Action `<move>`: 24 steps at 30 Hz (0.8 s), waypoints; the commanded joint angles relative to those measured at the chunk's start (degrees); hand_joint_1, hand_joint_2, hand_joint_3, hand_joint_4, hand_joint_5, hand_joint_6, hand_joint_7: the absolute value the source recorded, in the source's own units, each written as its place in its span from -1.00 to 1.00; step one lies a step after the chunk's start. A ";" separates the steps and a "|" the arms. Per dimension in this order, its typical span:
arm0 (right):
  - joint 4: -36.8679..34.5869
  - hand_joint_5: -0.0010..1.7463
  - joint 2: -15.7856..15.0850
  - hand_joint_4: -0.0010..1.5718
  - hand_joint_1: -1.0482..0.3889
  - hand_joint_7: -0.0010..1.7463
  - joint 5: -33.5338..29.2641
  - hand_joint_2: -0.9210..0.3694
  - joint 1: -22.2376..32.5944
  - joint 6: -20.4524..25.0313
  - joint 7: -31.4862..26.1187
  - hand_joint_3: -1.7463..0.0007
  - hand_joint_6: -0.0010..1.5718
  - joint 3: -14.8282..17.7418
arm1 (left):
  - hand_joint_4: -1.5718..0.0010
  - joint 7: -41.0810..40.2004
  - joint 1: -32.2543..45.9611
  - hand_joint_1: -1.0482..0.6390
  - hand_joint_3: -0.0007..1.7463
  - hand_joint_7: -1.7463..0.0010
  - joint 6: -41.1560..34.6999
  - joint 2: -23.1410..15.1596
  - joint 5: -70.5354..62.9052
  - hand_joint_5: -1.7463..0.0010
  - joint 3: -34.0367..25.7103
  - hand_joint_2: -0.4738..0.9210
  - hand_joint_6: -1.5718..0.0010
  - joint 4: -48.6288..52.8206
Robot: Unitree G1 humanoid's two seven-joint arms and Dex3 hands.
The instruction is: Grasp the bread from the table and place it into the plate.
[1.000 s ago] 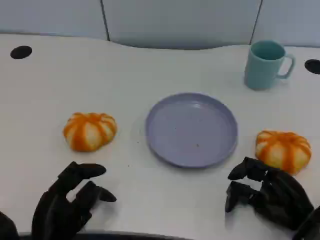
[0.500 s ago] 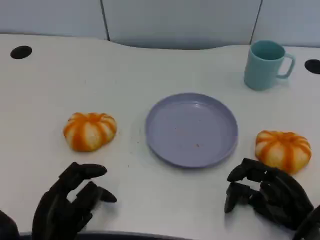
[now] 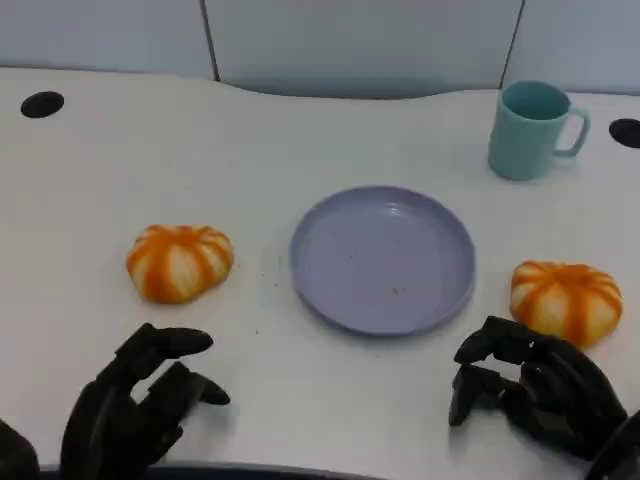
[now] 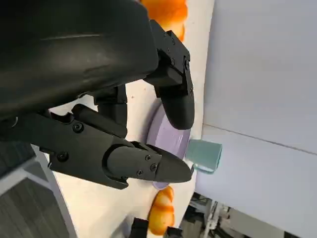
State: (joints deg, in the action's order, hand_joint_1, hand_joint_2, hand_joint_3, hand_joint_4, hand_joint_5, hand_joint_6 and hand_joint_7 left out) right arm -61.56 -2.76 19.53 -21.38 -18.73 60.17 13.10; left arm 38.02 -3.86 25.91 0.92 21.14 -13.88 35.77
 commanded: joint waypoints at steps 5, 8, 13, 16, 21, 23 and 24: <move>-0.39 0.66 -0.43 -0.22 -0.21 0.09 -0.89 -1.00 2.34 1.58 -1.17 0.94 -0.08 -0.36 | 0.75 -8.04 1.85 -0.37 -0.80 -0.38 5.22 -3.89 -8.71 -0.83 1.76 1.00 0.65 -7.56; -0.79 0.66 -0.38 -0.21 -0.20 0.09 -0.78 -1.00 2.25 1.45 -1.13 0.94 -0.08 -0.23 | 0.81 -12.92 2.08 -0.31 -0.82 -0.30 6.62 -5.38 -14.01 -0.80 2.58 1.00 0.65 -10.78; -1.04 0.64 -0.42 -0.21 -0.22 0.08 -1.29 -1.00 2.20 0.69 -1.58 0.94 -0.08 -0.52 | 0.81 -21.13 0.47 -0.31 -0.83 -0.02 6.97 -9.40 -24.66 -0.65 4.49 1.00 0.58 -13.25; -0.53 0.63 -0.46 -0.21 -0.23 0.08 -1.42 -1.00 2.30 0.83 -1.95 0.94 -0.07 -0.76 | 0.86 -29.15 -1.52 -0.35 -0.84 0.12 5.07 -13.81 -37.68 -0.56 6.80 1.00 0.60 -15.26; -1.98 0.64 -0.14 -0.18 -0.22 0.07 -0.47 -1.00 1.99 0.88 -1.07 0.95 -0.07 -0.03 | 0.84 -40.91 -5.88 -0.41 -0.87 0.45 1.45 -20.22 -54.57 -0.35 11.48 1.00 0.53 -14.72; -2.21 0.61 -0.16 -0.16 -0.22 0.04 -0.43 -1.00 1.97 0.88 -1.00 0.95 -0.06 0.11 | 0.81 -44.52 -8.13 -0.45 -0.87 0.57 -0.78 -22.48 -59.97 -0.22 14.06 1.00 0.50 -13.17; -2.26 0.60 -0.19 -0.16 -0.23 0.03 -0.60 -1.00 2.00 0.48 -1.08 0.95 -0.05 0.08 | 0.81 -45.42 -9.50 -0.46 -0.86 0.64 -2.10 -23.53 -62.02 -0.13 15.42 1.00 0.49 -12.17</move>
State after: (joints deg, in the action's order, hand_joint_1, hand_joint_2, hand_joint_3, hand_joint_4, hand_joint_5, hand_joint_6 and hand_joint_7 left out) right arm -61.99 -2.64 19.78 -21.48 -18.95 59.86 13.25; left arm -4.32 -10.77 26.49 -19.42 -36.26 -1.12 21.50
